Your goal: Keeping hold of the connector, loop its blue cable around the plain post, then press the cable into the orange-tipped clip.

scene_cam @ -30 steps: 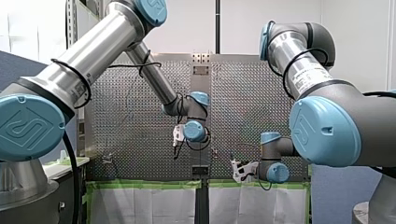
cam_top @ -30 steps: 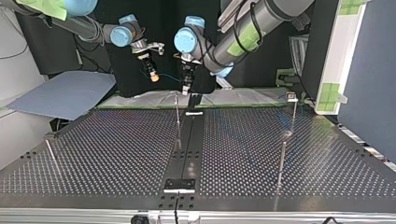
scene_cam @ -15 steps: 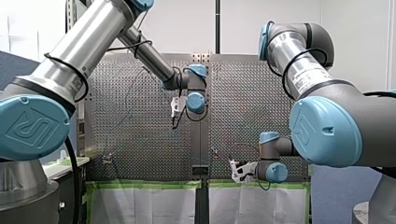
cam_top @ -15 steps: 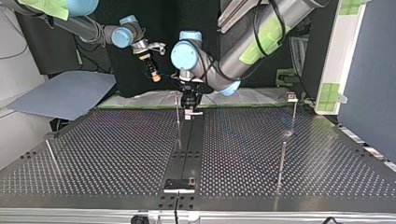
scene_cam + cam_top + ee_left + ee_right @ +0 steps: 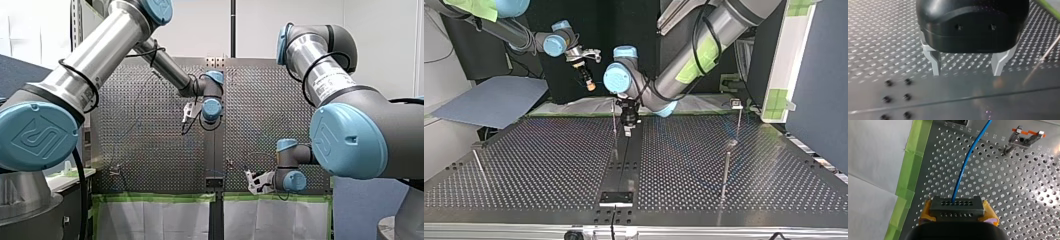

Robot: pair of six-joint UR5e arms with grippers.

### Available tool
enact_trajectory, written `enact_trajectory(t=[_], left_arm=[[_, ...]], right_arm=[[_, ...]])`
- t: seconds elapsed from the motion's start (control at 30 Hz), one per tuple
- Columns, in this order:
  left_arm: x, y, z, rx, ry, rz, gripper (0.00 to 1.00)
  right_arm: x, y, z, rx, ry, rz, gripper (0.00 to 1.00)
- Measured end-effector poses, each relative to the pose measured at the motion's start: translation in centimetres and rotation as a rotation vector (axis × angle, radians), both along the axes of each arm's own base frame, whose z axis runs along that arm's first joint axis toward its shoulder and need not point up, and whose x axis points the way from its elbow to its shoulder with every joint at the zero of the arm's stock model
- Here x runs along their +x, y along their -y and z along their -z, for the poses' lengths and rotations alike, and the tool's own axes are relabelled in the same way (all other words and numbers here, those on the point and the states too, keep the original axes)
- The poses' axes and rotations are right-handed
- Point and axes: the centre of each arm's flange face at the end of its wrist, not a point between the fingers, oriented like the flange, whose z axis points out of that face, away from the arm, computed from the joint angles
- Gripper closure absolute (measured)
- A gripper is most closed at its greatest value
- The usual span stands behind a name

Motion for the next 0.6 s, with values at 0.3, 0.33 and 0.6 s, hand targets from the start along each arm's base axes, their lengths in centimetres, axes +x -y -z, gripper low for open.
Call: enact_trajectory(t=[0.3, 0.33, 0.6], left_arm=[[-1.2, 0.2, 1.3, 0.082, -0.076, 0.011, 0.01], [-1.3, 0.1, 1.4, 0.09, -0.084, 0.011, 0.01], [-2.0, -1.4, 3.1, 0.169, -0.177, 0.025, 0.01]], right_arm=[[0.1, 0.4, -0.1, -0.008, 0.0, 0.001, 1.0], [0.1, 0.5, -0.2, -0.01, 0.0, 0.001, 1.0], [0.3, 1.0, -0.4, -0.025, -0.008, 0.002, 1.0]])
